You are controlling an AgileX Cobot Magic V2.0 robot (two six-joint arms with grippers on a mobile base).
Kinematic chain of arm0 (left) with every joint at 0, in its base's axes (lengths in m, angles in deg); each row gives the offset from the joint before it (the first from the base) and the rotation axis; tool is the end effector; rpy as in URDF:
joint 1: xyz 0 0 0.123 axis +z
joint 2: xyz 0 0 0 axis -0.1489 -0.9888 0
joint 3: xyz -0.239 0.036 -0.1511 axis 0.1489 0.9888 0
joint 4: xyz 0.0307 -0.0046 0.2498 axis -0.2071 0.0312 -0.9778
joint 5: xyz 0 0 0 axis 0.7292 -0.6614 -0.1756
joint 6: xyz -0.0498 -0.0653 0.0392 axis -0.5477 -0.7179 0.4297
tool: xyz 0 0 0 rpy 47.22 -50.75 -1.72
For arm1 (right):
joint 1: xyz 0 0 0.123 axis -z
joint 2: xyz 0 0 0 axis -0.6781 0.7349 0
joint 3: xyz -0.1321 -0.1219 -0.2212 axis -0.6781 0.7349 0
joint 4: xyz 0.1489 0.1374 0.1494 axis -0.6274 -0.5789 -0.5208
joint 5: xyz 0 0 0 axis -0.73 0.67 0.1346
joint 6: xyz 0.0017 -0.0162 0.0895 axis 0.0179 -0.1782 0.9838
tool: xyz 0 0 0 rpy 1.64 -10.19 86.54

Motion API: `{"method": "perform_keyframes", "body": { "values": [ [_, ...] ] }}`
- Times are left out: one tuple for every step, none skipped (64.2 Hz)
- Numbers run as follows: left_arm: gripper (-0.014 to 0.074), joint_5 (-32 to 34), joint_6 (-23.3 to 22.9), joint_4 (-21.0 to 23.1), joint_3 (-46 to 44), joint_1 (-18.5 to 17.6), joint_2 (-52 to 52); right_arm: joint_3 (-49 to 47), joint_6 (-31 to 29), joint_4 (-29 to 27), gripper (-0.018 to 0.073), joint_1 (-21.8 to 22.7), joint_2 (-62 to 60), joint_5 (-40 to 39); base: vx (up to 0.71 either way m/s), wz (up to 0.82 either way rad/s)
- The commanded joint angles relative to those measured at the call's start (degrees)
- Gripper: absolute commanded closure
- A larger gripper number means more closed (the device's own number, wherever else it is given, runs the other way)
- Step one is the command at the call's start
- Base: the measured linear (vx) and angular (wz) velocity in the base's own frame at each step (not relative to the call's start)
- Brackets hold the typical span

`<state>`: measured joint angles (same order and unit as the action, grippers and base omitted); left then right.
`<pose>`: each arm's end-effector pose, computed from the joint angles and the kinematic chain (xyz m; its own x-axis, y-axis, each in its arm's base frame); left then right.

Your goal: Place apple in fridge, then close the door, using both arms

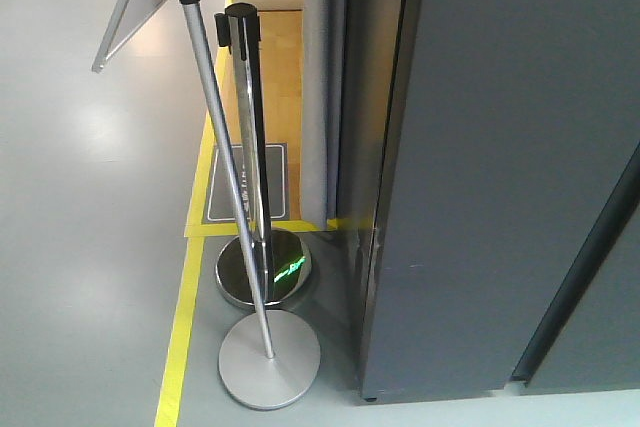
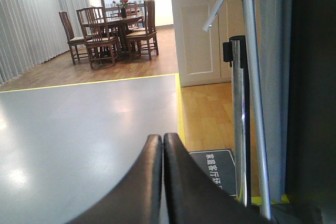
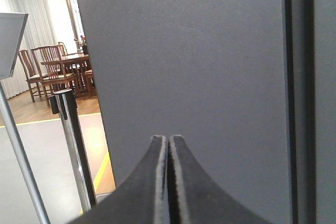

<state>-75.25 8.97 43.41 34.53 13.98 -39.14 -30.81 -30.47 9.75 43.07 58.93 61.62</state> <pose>0.0562 0.0071 0.1985 -0.0071 0.0471 -0.9989 -0.1123 0.9925 0.0476 0.0572 -0.0004 0.2098 0.1177 0.1479 -0.9820 -0.0118 0.9890 0.1476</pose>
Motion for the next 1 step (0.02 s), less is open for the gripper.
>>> {"method": "perform_keyframes", "body": {
  "values": [
    [0.0602, 4.0, -0.6, 0.5, 1.6, 0.0, 0.9, 0.1, -0.2, 0.6, 0.0561, 0.2, 0.7, -4.4, 0.0, 0.0]
  ]
}}
